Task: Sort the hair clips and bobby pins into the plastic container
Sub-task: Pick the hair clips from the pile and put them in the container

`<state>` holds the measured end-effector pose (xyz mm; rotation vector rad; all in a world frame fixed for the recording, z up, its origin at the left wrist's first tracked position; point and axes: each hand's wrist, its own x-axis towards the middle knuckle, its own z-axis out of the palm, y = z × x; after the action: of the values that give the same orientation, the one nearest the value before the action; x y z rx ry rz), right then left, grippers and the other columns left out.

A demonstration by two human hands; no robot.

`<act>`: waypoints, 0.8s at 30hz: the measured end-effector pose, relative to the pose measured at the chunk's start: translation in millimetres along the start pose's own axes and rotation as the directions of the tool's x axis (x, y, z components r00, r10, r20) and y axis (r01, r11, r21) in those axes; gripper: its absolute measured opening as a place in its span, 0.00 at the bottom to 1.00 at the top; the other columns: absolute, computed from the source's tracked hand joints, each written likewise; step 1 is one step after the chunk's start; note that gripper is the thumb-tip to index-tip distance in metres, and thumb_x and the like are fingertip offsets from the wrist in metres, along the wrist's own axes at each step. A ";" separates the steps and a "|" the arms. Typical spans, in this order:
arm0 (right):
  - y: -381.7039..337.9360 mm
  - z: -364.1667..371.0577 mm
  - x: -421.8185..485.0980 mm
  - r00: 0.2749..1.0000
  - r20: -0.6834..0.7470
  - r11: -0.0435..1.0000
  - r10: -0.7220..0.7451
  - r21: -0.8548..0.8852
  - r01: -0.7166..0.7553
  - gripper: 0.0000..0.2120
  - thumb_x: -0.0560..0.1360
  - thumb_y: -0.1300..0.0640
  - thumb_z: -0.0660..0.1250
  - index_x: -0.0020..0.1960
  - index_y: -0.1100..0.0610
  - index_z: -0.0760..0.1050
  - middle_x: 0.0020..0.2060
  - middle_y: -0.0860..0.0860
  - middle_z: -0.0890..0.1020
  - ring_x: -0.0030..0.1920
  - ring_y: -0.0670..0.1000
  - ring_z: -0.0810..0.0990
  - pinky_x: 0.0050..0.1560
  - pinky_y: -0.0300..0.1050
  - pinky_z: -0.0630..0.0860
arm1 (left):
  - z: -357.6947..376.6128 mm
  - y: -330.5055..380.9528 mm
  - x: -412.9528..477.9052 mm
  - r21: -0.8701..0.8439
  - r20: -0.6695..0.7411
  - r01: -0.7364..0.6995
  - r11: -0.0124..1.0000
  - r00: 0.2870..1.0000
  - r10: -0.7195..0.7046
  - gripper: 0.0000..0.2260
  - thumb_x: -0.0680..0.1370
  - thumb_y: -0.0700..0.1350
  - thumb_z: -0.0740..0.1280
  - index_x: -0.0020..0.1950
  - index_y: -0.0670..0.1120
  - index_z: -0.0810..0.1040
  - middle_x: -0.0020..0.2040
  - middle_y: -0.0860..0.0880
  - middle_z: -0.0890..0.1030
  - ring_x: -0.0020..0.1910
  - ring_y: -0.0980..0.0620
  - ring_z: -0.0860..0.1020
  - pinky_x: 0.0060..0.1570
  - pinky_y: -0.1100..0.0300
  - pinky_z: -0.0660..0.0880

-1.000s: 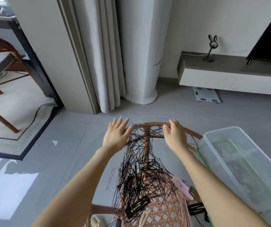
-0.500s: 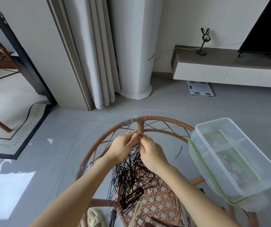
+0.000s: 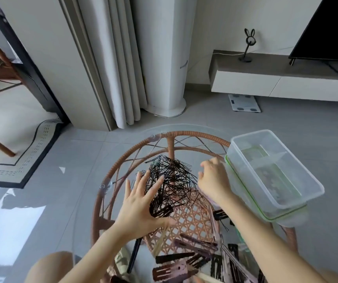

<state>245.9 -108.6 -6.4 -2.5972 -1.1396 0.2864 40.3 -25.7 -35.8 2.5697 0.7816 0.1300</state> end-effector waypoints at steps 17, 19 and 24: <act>13.6 -56.9 -83.4 0.990 0.007 0.946 -0.138 0.298 0.130 0.17 0.78 0.59 0.58 0.67 0.54 0.69 0.64 0.49 0.75 0.58 0.46 0.76 0.63 0.43 0.70 | -11.0 28.4 -13.9 -0.301 -0.191 0.087 0.950 0.970 -0.150 0.32 0.70 0.69 0.53 0.73 0.63 0.54 0.77 0.56 0.51 0.77 0.54 0.44 0.73 0.47 0.49; 45.6 -64.9 -116.3 0.990 -0.056 0.932 -0.126 0.335 0.138 0.18 0.75 0.51 0.62 0.65 0.50 0.70 0.62 0.44 0.75 0.62 0.44 0.73 0.64 0.44 0.70 | -9.1 24.3 -45.4 -0.311 -0.157 0.107 0.944 0.974 -0.162 0.33 0.68 0.72 0.54 0.72 0.65 0.54 0.76 0.58 0.52 0.77 0.56 0.46 0.71 0.49 0.51; 115.1 -48.7 -187.6 0.965 0.126 0.954 -0.228 0.228 0.196 0.44 0.58 0.27 0.66 0.68 0.33 0.49 0.72 0.38 0.52 0.74 0.42 0.47 0.73 0.51 0.55 | 5.9 16.3 -102.1 -0.071 0.052 -0.076 0.995 0.995 0.079 0.41 0.63 0.79 0.51 0.71 0.69 0.41 0.77 0.55 0.41 0.75 0.56 0.35 0.74 0.48 0.39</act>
<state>213.8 -330.9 12.2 -2.2746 -1.3468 0.5346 -35.5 -96.1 -29.8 2.5277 0.6463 0.1080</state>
